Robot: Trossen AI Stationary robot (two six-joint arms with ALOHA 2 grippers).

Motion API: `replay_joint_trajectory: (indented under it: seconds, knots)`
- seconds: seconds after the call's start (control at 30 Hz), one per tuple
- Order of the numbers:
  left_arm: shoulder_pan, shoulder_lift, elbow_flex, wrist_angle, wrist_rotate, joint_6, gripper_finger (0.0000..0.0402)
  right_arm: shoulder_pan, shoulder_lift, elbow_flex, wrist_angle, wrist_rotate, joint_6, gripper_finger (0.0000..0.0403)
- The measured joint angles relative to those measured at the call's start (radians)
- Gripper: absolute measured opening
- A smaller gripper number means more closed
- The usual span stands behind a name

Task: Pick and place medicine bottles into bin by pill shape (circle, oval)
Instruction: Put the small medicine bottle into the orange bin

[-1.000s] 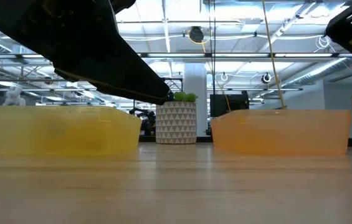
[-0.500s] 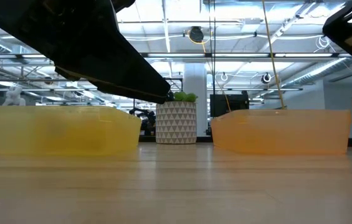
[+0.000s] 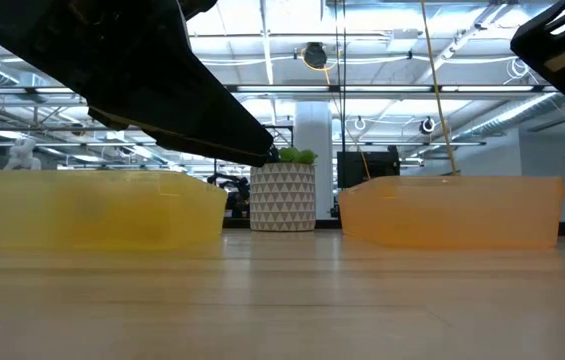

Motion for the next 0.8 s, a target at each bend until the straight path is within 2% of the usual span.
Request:
replay_joint_trajectory:
  seconds: [0.43, 0.8]
  knots:
    - [0.000, 0.000, 0.000, 0.000, 0.000, 0.000, 0.0280, 0.000, 0.000, 0.000, 0.003, -0.003, 0.001, 0.0118]
    - [0.001, 0.000, 0.000, 0.000, 0.000, 0.000, 0.0280, 0.000, 0.000, 0.000, 0.004, -0.004, 0.000, 0.0119]
